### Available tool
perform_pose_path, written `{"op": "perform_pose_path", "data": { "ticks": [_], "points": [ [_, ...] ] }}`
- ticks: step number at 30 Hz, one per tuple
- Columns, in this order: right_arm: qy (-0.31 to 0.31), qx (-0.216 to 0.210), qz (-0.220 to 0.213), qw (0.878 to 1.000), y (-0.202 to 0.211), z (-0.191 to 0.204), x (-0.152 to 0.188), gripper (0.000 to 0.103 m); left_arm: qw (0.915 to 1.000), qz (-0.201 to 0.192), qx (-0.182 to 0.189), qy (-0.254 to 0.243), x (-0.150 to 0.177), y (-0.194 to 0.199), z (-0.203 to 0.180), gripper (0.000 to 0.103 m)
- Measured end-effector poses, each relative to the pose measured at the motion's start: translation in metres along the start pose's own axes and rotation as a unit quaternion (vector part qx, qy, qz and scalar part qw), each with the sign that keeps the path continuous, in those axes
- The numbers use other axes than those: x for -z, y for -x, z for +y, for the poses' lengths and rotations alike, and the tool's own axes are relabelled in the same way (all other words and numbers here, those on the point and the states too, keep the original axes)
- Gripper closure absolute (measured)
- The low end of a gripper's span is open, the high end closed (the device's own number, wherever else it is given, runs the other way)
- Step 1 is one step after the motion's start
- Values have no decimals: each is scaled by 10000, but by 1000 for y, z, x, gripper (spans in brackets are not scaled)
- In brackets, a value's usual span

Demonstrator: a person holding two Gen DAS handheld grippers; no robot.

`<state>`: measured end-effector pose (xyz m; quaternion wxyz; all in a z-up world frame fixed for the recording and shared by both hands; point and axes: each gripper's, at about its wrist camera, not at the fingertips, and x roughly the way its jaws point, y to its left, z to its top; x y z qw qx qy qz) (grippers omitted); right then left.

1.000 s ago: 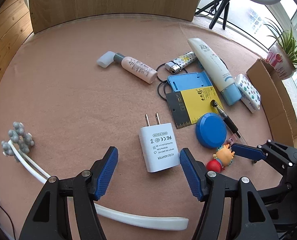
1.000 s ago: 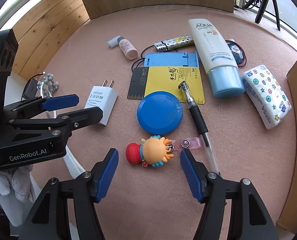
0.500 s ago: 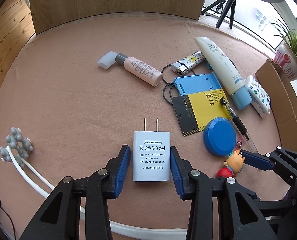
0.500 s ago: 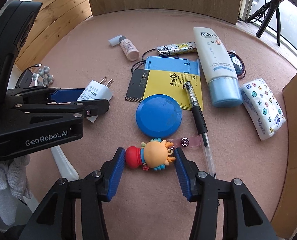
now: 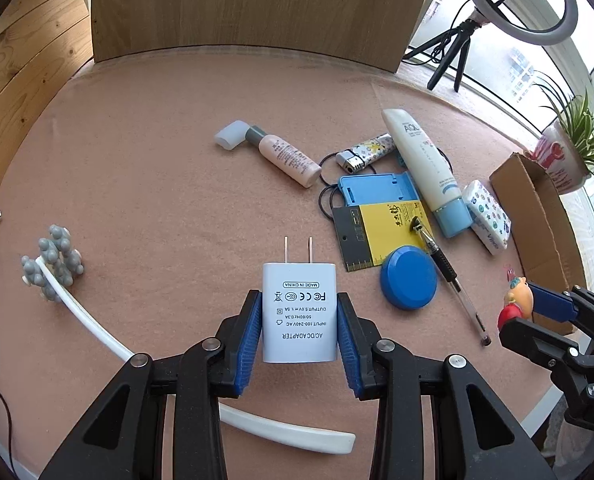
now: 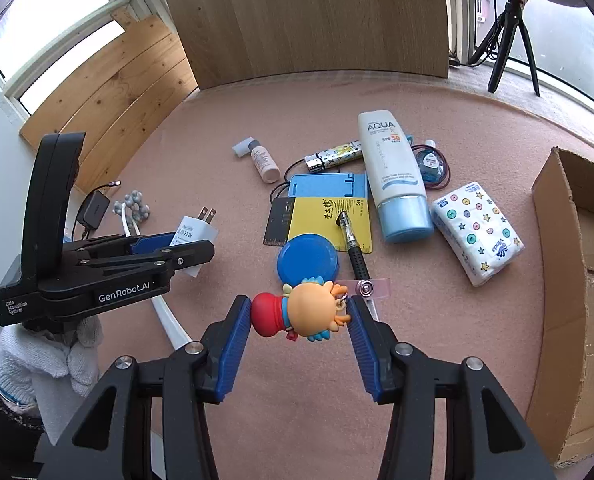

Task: Organize objects
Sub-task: 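Carry the adapter with the left tool while the right tool carries the figure to the box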

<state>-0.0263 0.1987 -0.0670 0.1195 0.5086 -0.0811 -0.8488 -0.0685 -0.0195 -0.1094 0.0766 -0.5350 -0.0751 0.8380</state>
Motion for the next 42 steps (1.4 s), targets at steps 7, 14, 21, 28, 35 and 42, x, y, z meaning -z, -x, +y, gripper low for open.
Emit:
{"op": "perform_pose_path", "data": {
  "ticks": [7,14,21,28,35,42],
  "points": [
    [-209,218,-298,9991,38,-33,-3,58,9992,-167,143,-345,-16,13,-47,64],
    [-527,609,-500,9955,70,-82,9,58,9944,-292,469,-902,-34,9,-122,64],
    [-887,992,-635,9891,97,-131,26,58,9857,-312,824,-1439,-47,-3,-205,64],
    [-1242,1281,-702,9814,115,-179,43,58,9755,-295,1103,-1879,-55,-17,-278,64],
    [-1489,1382,-620,9772,116,-211,58,58,9696,-163,1238,-2105,-56,-40,-330,64],
    [-1521,1375,-590,9770,114,-223,63,57,9667,-70,1274,-2218,-55,-53,-349,64]
  ]
}}
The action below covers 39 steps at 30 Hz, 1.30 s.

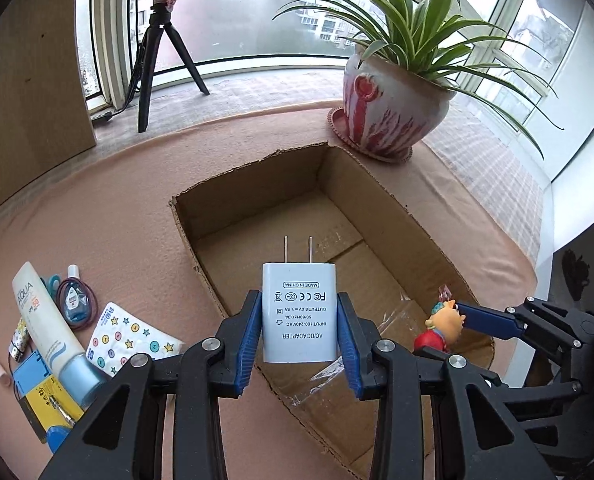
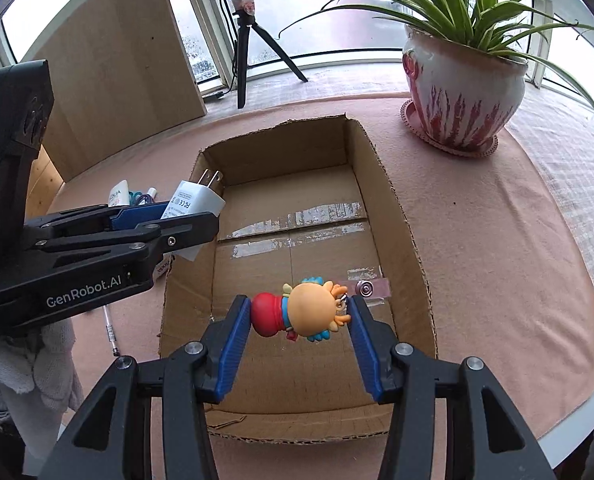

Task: Organize objects
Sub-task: 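Carry the adapter with the left tool while the right tool carries the figure to the box, then open the left gripper over the box while the right gripper releases the figure inside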

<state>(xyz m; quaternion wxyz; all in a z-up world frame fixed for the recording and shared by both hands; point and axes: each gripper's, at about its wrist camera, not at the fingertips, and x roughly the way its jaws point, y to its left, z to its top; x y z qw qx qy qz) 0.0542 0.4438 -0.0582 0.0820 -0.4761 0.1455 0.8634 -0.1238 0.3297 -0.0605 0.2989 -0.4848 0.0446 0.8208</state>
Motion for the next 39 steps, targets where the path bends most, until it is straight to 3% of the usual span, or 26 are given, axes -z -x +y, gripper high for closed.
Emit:
{"op": "perform_pose_path", "data": {
  "ticks": [1,2,4,13,24,32,39],
  "points": [
    [27,-26,-35,10000,1,0,0,56,10000,-5,66,-16,-1,-1,-1,62],
    [66,-58,-69,9999,2,0,0,52,10000,-17,92,17,-1,0,-1,48],
    [97,8,-57,9999,1,1,0,30,9999,-108,54,99,-2,3,2,27],
    [-80,-108,-110,9999,2,4,-3,29,9988,-266,-244,334,5,26,36,26],
    [468,-564,-156,9972,0,76,-14,29,9899,-429,-784,1098,55,88,116,26],
    [1103,-946,-1,9894,-14,149,-12,29,9739,-547,-1245,1819,116,140,187,27],
    [1717,-1289,192,9765,-28,220,-2,29,9533,-607,-1654,2454,176,186,242,27]
  ]
}}
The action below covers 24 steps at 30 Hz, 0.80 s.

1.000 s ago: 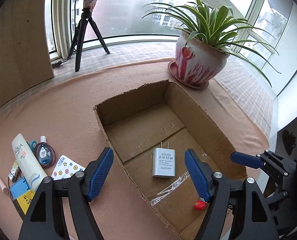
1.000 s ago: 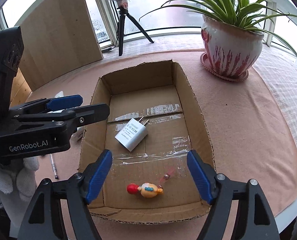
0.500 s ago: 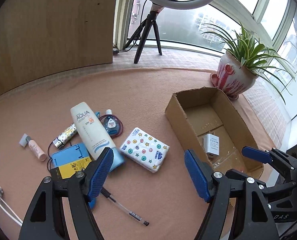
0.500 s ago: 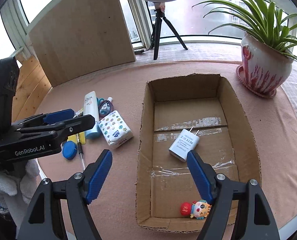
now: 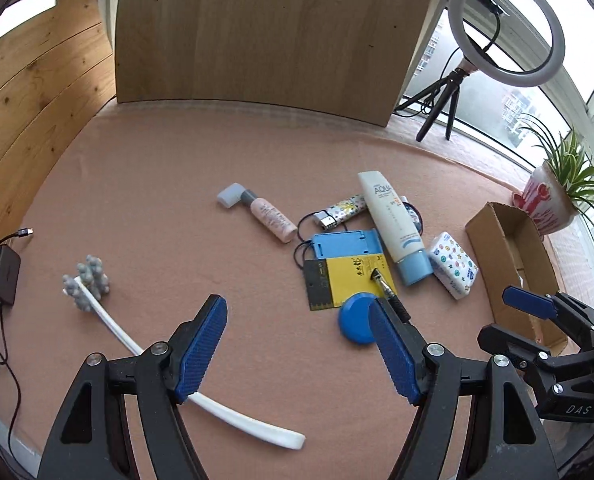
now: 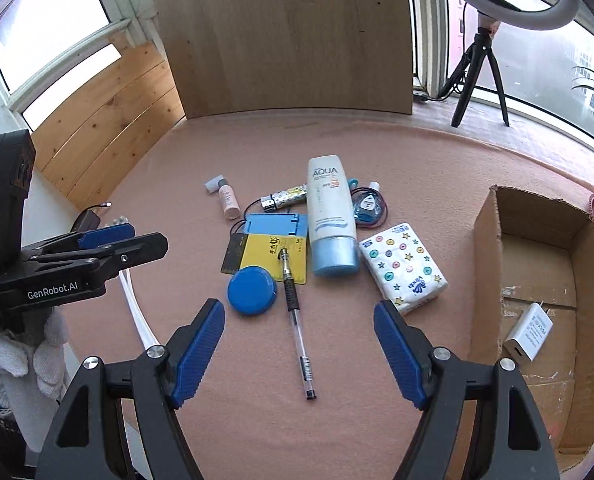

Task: Organize objects
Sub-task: 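Open the left gripper over the box while the right gripper releases the figure inside, then move both tools to the white massager with grey knobbed heads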

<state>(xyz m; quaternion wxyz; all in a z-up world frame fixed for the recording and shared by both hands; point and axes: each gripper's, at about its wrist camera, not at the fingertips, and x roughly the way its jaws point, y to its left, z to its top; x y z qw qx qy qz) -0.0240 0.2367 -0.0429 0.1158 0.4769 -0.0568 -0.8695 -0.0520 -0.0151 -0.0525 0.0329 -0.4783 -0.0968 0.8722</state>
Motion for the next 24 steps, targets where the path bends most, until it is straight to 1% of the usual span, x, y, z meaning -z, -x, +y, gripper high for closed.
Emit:
{"op": "perform_pose_path", "data": {
  "ticks": [4,9,14,16,19,24],
  "points": [
    [340,-217,107,9991,-17,39,-6,29,9990,-52,-276,333,15,14,49,27],
    [775,-464,277,9955,-42,91,-10,30,9957,-13,-569,735,33,25,102,27],
    [1147,-769,542,9889,-69,141,-11,40,9920,14,-780,993,52,32,141,27],
    [1312,-831,642,9858,-79,158,-11,48,9906,40,-829,1086,58,32,154,27],
    [1522,-905,808,9809,-95,181,-11,55,9888,85,-852,1222,66,31,169,27],
    [1775,-836,970,9758,-120,205,-13,57,9872,178,-867,1329,74,25,187,33]
  ]
}}
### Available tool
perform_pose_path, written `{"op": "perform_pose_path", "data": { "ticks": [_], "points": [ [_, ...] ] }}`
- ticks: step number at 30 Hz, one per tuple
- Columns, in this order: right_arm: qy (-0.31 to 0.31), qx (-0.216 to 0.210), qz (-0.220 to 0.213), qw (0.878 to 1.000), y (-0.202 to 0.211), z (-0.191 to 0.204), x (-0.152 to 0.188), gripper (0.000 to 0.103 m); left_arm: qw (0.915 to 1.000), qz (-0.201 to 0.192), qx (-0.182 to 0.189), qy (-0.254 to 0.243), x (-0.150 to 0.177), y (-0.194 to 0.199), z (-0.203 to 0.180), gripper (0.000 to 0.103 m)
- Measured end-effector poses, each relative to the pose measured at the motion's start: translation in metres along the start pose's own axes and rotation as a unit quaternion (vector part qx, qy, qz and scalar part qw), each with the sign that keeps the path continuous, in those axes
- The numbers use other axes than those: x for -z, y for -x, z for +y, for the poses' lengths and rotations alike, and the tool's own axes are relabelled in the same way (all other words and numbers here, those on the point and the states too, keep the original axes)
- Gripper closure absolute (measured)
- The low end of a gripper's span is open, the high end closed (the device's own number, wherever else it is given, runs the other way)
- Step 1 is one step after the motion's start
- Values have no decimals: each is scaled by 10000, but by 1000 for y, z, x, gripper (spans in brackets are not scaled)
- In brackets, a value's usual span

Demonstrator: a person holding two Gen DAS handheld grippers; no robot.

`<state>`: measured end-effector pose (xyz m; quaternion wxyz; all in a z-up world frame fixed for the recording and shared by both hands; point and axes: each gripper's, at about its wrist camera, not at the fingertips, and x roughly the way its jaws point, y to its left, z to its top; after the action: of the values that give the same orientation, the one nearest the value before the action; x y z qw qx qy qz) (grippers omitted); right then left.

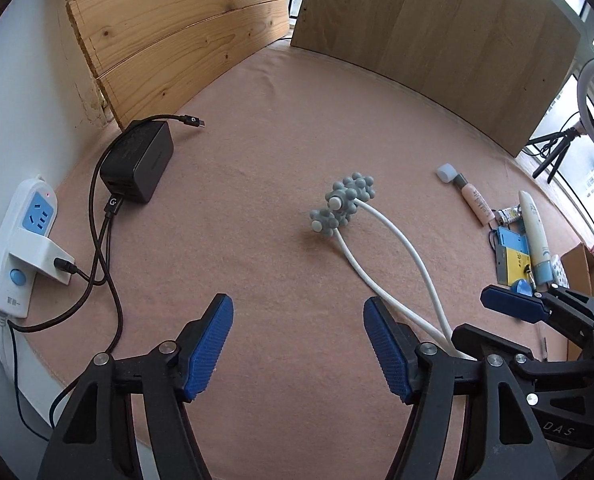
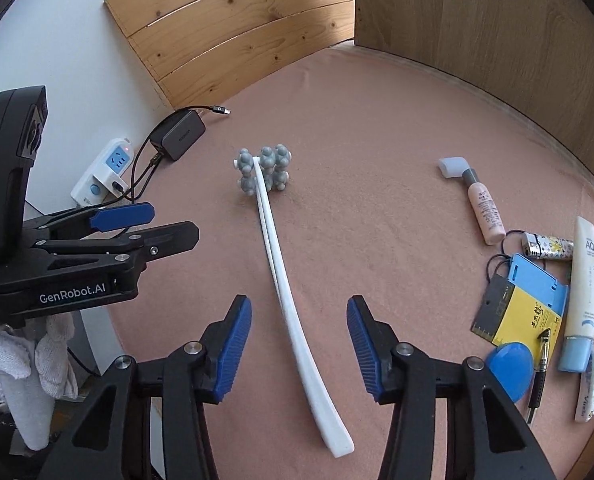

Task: Organize objects
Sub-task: 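Move both tools to the white massager with grey knobbed heads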

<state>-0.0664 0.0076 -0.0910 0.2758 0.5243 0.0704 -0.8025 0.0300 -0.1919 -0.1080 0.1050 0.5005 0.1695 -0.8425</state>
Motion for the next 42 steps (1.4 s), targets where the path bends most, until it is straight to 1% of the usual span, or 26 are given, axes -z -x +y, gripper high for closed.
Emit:
{"op": "perform_pose_path", "data": {
  "ticks": [2,6,11,15,18,19,21,22,23,25,26,27,28,30,32,34,36,38,41,42],
  "points": [
    [-9,22,50,10000,-8,0,-4,58,10000,30,11,17,1,-3,3,34],
    [-169,42,190,9997,-22,-7,-10,70,9999,79,84,10,0,-8,3,36],
    [-418,88,314,9986,-32,-22,-8,75,9998,117,189,10,-4,-16,-5,37],
    [-664,-97,330,9972,-31,-35,-6,75,9992,148,363,8,-12,-23,-18,37],
    [-721,-56,298,9969,-28,-41,-3,75,9985,224,509,15,-18,-33,-30,39],
    [-761,-58,284,9967,-27,-43,-2,75,9981,260,558,28,-21,-37,-33,42],
    [-800,-50,264,9964,-24,-47,0,75,9976,318,603,72,-26,-45,-38,45],
    [-811,-25,248,9964,-22,-49,1,75,9972,340,661,111,-28,-48,-39,50],
    [-813,-46,236,9964,-19,-51,3,75,9965,357,737,146,-30,-50,-41,52],
    [-814,-127,239,9963,-16,-53,6,72,9960,364,793,185,-33,-53,-45,52],
    [-808,-124,245,9964,-14,-53,9,70,9959,362,812,189,-35,-54,-47,52],
    [-795,-88,249,9965,-13,-53,11,65,9957,363,832,188,-37,-54,-48,52],
    [-764,-67,246,9968,-12,-52,14,64,9955,366,851,184,-38,-54,-50,52],
    [-653,-88,280,9974,-12,-49,20,63,9951,373,895,193,-41,-55,-54,53],
    [-538,29,338,9980,-15,-45,25,63,9943,396,974,183,-43,-57,-57,53],
    [-480,104,371,9981,-19,-43,29,63,9942,430,974,148,-44,-61,-63,53],
    [-517,78,407,9978,-23,-42,31,63,9932,498,1031,198,-46,-66,-66,59],
    [-534,123,385,9978,-25,-40,32,63,9928,536,1049,227,-47,-70,-67,71],
    [-521,183,348,9979,-25,-36,32,67,9925,560,1066,215,-47,-73,-69,80],
    [-510,210,344,9979,-25,-35,32,69,9925,561,1071,208,-47,-74,-69,82]
  ]
}}
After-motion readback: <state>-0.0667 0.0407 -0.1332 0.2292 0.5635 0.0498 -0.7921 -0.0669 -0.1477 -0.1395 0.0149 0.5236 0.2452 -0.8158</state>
